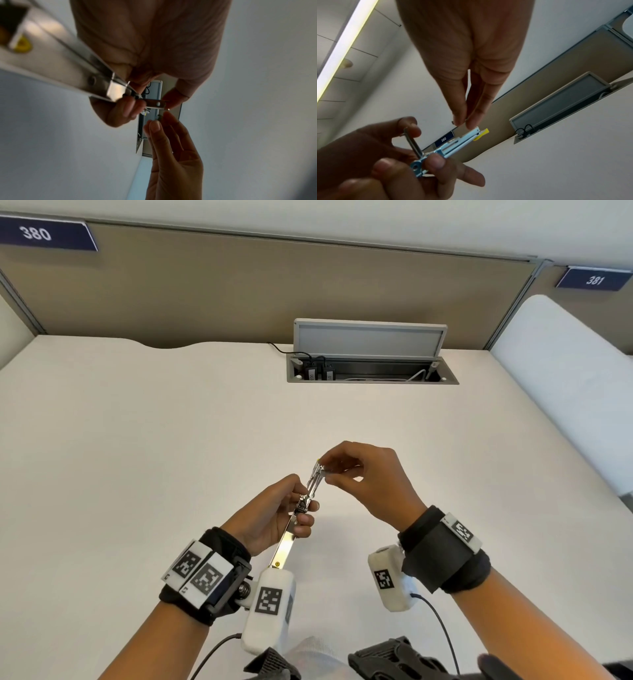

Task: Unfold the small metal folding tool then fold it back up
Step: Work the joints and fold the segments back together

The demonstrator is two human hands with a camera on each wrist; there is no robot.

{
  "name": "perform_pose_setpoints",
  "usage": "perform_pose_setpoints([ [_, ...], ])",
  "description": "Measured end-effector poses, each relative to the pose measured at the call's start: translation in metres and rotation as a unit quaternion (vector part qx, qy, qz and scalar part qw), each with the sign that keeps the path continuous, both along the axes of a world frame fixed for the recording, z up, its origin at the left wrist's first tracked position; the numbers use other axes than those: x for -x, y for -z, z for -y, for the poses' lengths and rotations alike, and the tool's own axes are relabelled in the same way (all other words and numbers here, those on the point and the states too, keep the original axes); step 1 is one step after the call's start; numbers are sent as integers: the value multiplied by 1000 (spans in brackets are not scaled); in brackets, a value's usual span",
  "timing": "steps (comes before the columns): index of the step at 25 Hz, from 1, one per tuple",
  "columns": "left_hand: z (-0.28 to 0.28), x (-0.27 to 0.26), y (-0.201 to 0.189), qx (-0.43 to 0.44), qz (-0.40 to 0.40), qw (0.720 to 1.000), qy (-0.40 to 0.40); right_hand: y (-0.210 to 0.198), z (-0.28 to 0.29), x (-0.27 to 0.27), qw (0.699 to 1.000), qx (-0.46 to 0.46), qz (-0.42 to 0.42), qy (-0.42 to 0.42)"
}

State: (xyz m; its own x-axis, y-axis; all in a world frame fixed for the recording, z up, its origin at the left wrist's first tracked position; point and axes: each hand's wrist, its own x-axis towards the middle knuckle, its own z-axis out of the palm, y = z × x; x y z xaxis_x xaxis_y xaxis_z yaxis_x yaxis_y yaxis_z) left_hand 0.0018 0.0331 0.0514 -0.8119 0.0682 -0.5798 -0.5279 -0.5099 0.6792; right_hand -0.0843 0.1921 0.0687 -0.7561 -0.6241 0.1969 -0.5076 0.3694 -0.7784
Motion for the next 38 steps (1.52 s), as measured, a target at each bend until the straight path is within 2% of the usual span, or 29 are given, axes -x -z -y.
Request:
perform_pose_setpoints([
  [9,1,0,-2,-2,-9,1000,4,2,6,-1,999,10,-32,23],
  [11,1,0,-3,-5,-8,1000,7,3,6,-2,999,19,-17,34],
  [17,-1,1,-5,-14,1,1000,13,3,6,-3,987,57,111,98],
  [21,-2,1,-7,-16,2,1000,17,1,4,-5,938,152,290,112],
  [23,-2,1,-7,-17,0,1000,24,1,4,-6,928,167,317,100],
  [24,-1,1,-7,-18,0,999,27,2,4,-5,935,159,300,101],
  [28,-2,0,-7,-20,1,999,27,8,5,-3,977,76,130,149],
  [33,-2,0,-5,-2,6,1000,26,17,6,-7,997,0,-46,63],
  [38,-4,0,-4,35,2,999,28,21,10,-8,994,-32,-77,65],
])
